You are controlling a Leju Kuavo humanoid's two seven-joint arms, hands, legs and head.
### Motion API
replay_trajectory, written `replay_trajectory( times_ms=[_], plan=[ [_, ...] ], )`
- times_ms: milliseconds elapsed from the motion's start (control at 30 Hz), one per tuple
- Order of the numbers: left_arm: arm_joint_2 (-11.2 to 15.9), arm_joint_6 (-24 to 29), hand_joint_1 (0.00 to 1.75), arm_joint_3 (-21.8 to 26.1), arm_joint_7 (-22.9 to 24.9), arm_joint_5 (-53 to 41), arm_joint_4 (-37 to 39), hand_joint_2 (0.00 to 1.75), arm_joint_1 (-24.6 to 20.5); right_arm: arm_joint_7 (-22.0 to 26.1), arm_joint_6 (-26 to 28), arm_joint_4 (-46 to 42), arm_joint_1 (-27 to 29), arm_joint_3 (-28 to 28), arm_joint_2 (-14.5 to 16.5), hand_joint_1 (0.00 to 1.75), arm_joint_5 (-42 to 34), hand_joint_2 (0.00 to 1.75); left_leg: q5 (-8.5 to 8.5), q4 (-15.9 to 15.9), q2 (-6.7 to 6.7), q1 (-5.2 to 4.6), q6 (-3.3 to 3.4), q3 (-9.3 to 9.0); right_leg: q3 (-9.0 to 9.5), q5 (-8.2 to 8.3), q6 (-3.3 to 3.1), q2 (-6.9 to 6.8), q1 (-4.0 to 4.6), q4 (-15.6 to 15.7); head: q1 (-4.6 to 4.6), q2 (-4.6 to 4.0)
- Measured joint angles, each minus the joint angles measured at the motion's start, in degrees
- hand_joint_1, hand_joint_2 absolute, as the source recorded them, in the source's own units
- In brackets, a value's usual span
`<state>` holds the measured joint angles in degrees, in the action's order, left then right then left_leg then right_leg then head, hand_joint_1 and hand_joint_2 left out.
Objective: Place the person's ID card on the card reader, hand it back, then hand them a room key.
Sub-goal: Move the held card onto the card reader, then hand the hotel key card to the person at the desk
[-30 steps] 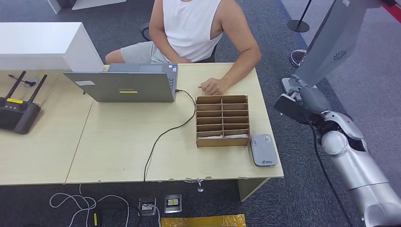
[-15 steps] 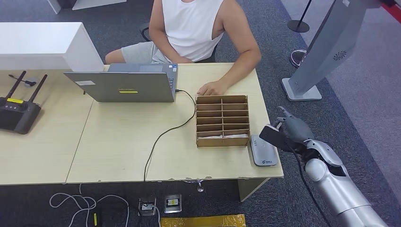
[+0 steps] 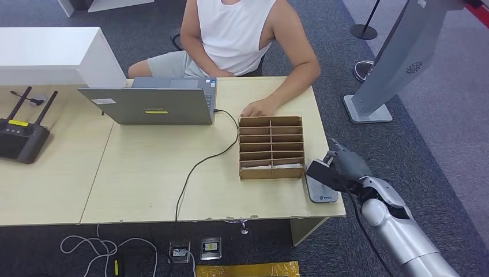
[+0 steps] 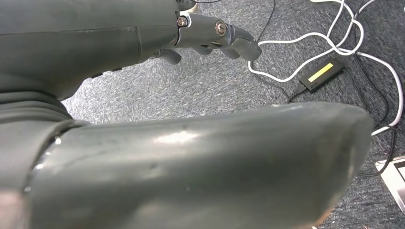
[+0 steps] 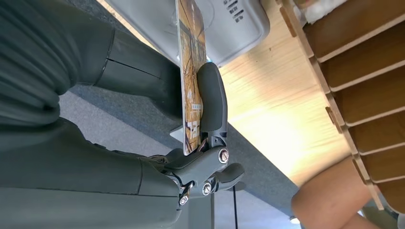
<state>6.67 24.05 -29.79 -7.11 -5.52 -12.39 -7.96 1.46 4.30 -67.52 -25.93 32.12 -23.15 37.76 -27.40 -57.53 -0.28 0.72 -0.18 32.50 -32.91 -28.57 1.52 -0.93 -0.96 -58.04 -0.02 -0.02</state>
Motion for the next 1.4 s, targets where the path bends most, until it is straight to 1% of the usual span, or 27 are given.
replay_trajectory(
  times_ms=[567,900,1133,1233,1300,1400],
  plan=[
    [0.0,0.1,0.0,0.0,0.3,0.1,0.0,0.0,0.0,0.0,0.7,1.2,1.3,0.4,1.3,1.75,-0.5,1.75,0.0,0.0,0.08,0.0,0.0,-0.04,0.01,0.0,0.0,0.03,0.0,0.0,0.01,0.0],
    [0.0,0.2,0.0,0.0,0.3,-0.9,0.0,0.0,0.0,-0.2,0.7,1.3,0.6,-0.1,1.4,1.75,-1.1,1.75,0.0,0.0,0.08,-0.01,0.0,-0.04,0.02,0.0,0.0,0.03,0.0,0.0,-0.01,0.0],
    [0.0,0.2,0.0,-0.2,0.3,-1.2,0.0,0.0,-0.1,0.3,0.0,1.3,-3.3,-1.6,0.4,1.75,-0.9,1.75,0.0,0.0,0.09,-0.01,0.0,-0.04,0.01,0.01,0.0,0.04,-0.01,0.0,0.01,0.0],
    [0.0,0.2,0.0,-0.2,0.3,-1.8,0.0,0.0,-0.2,1.4,0.5,1.4,-5.3,-2.4,0.1,1.75,0.2,1.75,0.01,0.0,0.11,-0.03,0.0,0.0,-0.04,0.02,0.02,0.05,-0.03,0.0,-0.01,0.0],
    [0.0,0.2,0.0,-0.4,0.3,-2.3,0.0,0.0,-0.4,2.5,0.8,1.5,-8.6,-3.2,-0.4,1.75,0.9,1.75,0.01,0.0,0.16,-0.06,0.0,0.0,-0.09,0.05,0.04,0.12,-0.06,0.0,-0.01,0.0],
    [0.0,0.2,0.0,-0.9,0.3,-2.8,0.0,0.0,-0.9,3.7,1.0,2.0,-15.3,-4.8,-0.9,1.75,1.5,1.75,0.02,0.0,0.22,-0.06,-0.01,-0.03,-0.08,0.07,0.05,0.25,-0.06,0.0,0.01,0.0]
  ],
)
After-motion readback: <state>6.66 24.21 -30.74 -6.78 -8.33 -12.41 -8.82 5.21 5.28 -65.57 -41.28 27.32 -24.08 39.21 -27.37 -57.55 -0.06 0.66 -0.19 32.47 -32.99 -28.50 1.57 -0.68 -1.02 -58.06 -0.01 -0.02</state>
